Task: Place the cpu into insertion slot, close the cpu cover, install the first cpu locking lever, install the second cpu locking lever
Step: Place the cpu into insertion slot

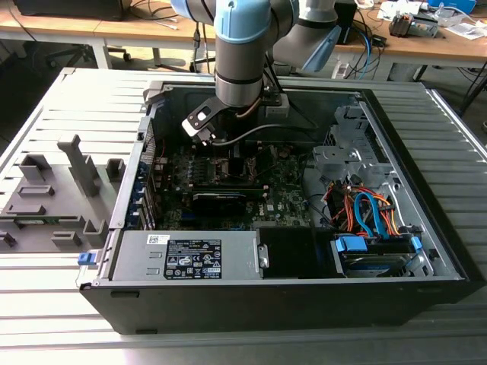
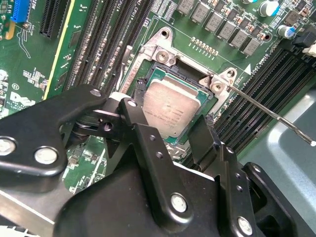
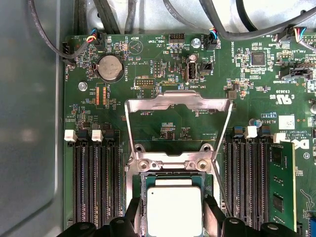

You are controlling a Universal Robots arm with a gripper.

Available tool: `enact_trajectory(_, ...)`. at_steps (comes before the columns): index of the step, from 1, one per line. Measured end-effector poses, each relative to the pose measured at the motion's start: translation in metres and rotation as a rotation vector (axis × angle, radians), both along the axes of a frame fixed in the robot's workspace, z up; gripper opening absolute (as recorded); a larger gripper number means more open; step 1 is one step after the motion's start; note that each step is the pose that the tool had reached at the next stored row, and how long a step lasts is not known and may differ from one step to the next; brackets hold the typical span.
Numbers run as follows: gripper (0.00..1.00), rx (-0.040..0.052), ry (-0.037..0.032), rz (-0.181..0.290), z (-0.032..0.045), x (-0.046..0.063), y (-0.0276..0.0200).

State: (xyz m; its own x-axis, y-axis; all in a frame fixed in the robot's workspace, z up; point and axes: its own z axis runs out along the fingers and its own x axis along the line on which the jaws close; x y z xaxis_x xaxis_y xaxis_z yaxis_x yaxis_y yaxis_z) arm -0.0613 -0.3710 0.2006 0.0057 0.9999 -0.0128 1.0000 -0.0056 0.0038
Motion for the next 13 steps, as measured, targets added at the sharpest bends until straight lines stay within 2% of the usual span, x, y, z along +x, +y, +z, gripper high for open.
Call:
enact_trajectory(3, 0.62, 0.0002, -0.0001, 0.0, 0.0003, 0.0, 0.0001)
enact_trajectory(6, 0.62, 0.001, 0.0, -0.001, 0.0047, 0.0, 0.0)
enact_trajectory(13, 0.62, 0.0012, 0.0, -0.001, 0.0041, 0.0001, 0.0003)
